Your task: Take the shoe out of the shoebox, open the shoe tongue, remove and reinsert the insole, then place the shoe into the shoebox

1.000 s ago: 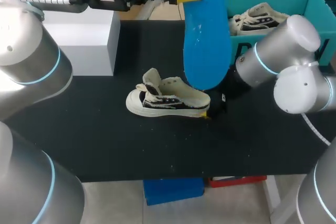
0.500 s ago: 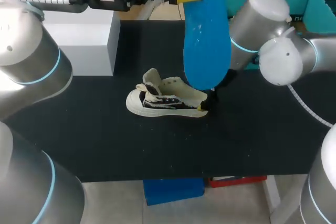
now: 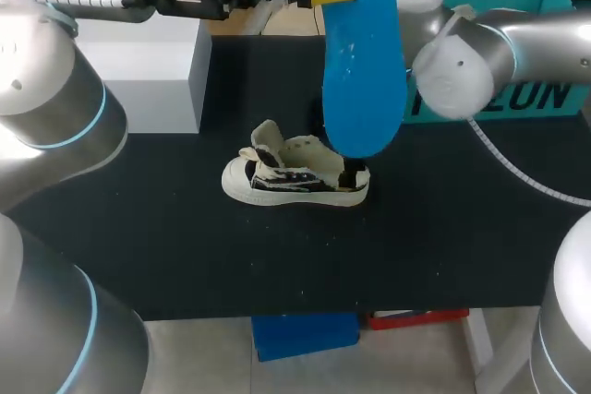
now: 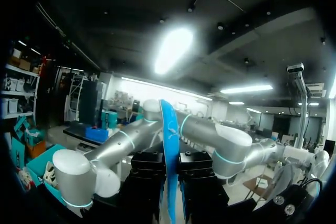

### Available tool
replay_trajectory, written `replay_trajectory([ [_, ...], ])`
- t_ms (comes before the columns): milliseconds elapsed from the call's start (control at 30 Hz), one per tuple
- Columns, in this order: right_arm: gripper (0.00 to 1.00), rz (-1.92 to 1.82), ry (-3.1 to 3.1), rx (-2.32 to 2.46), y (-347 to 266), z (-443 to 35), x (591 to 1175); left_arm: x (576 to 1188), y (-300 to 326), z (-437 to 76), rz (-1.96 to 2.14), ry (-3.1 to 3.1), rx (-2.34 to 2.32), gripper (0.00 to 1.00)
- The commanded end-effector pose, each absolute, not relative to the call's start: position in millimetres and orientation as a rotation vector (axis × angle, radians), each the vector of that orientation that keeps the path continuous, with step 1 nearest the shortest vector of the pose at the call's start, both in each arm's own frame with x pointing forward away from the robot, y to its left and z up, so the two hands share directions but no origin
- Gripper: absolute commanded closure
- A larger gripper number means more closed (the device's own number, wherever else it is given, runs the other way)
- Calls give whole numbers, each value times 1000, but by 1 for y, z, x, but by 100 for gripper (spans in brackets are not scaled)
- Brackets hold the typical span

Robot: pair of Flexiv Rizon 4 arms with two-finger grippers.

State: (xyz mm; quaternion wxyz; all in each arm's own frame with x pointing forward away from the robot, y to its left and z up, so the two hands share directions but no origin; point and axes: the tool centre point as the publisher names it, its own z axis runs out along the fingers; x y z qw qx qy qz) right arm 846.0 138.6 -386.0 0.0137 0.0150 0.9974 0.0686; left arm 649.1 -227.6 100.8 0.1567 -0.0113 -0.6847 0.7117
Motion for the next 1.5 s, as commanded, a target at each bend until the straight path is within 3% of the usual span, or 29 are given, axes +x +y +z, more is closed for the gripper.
replay_trajectory([
  [33,0,-48,3116,51,147,-390,847,649,-230,101,2041,-1959,-30,100],
  [767,0,49,3153,50,143,-396,842,649,-230,101,2041,-1959,-30,100],
  [1500,0,963,2910,85,127,-399,846,649,-230,101,2041,-1959,-30,100],
])
